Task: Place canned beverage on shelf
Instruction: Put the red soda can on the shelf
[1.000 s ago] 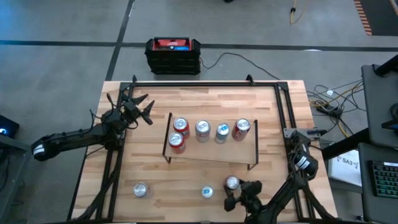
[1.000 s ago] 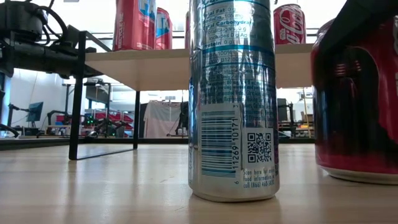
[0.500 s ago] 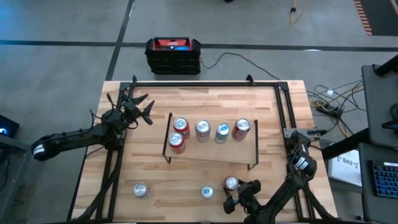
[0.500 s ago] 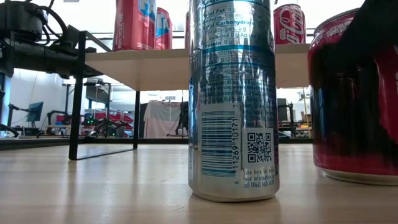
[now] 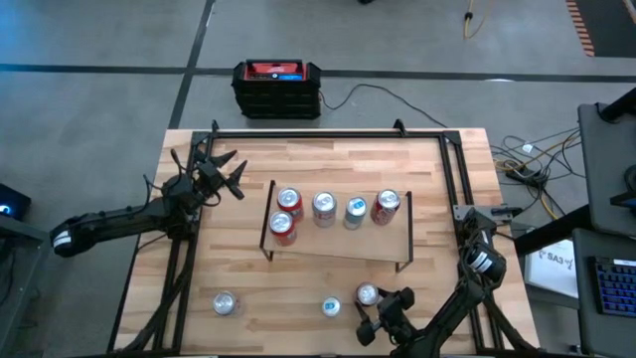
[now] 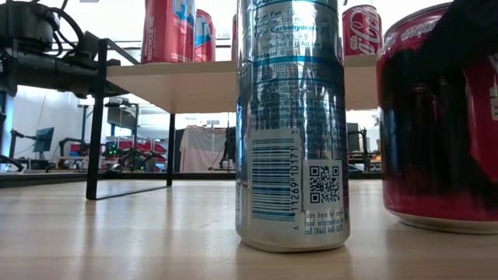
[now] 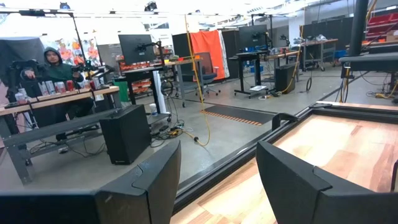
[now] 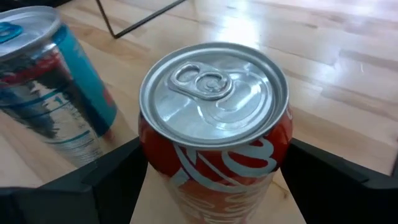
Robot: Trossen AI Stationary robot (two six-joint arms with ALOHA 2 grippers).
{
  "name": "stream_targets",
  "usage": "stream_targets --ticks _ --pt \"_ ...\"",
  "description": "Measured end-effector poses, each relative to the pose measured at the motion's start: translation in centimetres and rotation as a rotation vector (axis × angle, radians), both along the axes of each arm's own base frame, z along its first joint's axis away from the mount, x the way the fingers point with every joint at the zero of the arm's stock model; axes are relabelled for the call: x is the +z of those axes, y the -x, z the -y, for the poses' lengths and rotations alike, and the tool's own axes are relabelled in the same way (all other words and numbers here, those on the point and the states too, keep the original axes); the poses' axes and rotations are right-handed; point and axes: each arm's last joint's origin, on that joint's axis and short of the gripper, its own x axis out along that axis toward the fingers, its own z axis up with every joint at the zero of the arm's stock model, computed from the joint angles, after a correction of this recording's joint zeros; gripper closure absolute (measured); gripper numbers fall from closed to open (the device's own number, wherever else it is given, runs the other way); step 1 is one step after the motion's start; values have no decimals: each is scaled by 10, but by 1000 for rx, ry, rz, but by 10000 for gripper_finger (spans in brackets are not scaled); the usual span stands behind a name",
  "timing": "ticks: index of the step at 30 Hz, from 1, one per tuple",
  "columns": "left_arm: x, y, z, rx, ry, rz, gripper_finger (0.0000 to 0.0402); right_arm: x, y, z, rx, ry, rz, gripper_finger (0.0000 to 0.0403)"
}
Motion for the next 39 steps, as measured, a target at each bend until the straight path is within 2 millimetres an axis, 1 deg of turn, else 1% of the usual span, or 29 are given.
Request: stream_targets --ticks 3,18,20,24,30,34,39 --pt "0 0 0 0 0 0 207 1 -1 0 22 28 8 70" --pt "0 0 0 0 0 0 207 1 -2 -1 47 30 -14 79" --pt "0 0 0 0 0 0 207 1 -3 -2 49 29 -15 91" --pt "0 0 0 0 0 0 207 1 -3 -2 61 37 -24 128" --pt "0 0 0 0 0 0 207 3 -2 -4 71 38 -28 128" --pt "0 0 0 0 0 0 207 12 -4 -10 100 25 -45 128" --pt "0 0 0 0 0 0 207 39 -10 -21 167 35 -47 128"
